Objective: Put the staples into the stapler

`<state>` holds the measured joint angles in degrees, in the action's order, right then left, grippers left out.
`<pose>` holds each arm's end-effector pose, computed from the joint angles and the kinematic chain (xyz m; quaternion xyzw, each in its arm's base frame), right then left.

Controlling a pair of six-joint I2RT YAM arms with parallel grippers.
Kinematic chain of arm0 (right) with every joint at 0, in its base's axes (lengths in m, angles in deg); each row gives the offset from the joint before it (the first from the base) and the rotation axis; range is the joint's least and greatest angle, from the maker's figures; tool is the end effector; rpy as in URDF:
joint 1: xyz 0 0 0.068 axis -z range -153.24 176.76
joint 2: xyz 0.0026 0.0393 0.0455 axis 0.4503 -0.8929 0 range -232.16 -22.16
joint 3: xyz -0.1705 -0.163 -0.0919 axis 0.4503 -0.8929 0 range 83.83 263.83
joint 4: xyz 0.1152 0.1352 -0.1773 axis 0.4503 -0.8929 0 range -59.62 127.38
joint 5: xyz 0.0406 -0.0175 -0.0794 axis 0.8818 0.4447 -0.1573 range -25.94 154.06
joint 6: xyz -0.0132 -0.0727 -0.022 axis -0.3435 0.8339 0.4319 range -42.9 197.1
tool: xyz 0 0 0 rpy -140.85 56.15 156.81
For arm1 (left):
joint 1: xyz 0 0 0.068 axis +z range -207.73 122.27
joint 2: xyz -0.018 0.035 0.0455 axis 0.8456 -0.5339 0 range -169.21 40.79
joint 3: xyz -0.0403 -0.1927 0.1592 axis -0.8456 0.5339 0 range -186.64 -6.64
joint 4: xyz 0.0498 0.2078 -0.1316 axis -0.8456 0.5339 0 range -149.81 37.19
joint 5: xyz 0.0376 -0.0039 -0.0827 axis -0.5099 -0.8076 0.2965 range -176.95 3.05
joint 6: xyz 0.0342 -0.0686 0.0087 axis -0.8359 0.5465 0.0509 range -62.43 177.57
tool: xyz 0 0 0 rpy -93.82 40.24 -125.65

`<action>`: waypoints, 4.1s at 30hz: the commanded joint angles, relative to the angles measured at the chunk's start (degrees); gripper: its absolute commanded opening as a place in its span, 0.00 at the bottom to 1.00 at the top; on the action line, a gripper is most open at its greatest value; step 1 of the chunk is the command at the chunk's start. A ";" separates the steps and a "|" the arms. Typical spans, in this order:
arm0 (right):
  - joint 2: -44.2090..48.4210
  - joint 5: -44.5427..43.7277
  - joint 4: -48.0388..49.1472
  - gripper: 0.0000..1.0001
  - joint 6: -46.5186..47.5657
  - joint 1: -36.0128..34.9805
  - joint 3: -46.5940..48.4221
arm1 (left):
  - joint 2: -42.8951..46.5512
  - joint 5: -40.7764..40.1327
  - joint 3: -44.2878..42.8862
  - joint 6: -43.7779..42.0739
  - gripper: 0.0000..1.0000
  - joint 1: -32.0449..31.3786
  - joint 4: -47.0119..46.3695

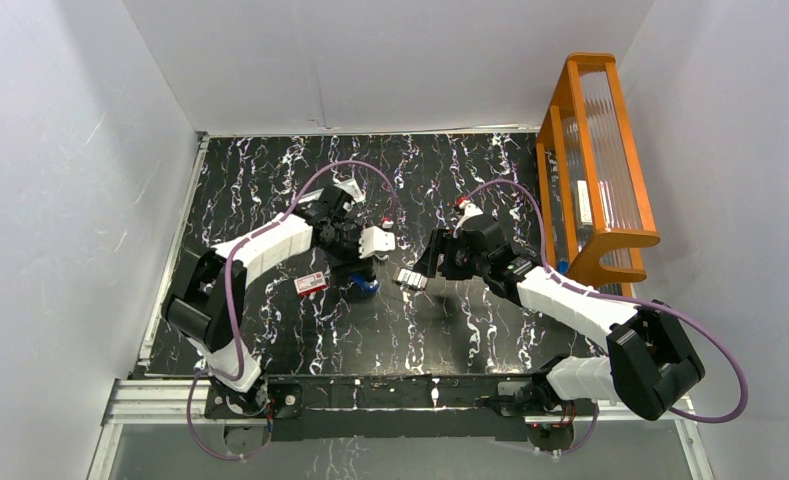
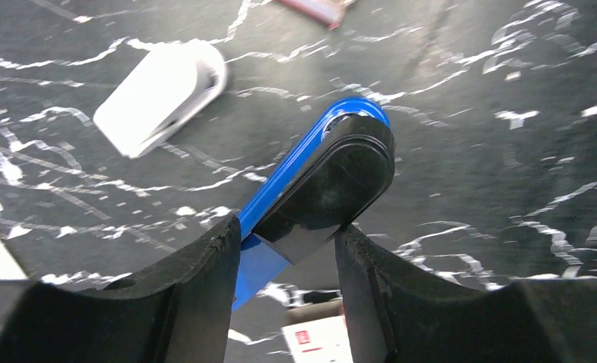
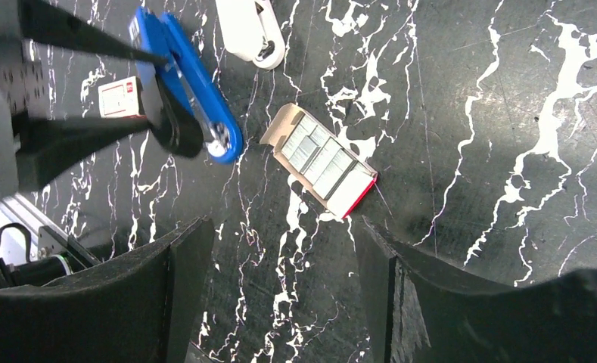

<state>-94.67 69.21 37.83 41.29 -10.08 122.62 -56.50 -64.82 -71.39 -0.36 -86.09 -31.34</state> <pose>0.2293 0.1793 0.1896 -0.0293 0.8789 0.3129 0.3589 0.2924 -0.1859 0.1621 0.6848 0.6605 -0.1170 0.2848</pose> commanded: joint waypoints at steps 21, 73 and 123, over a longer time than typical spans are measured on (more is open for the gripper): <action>8.60 7.53 5.11 0.74 -4.95 0.19 -9.75 | 6.26 4.98 6.54 1.97 0.62 -14.49 0.05; -7.29 26.63 13.70 0.26 -9.53 1.13 -11.92 | 19.59 21.96 17.53 22.83 0.00 -11.87 -27.02; 18.80 29.16 15.56 0.25 -4.61 7.41 -24.18 | 36.30 34.61 36.09 74.27 0.00 6.61 -94.96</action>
<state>-76.66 97.67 57.48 27.98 -2.84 100.41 -25.14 -23.11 -33.89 69.97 -81.55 -115.40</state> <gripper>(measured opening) 0.273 0.312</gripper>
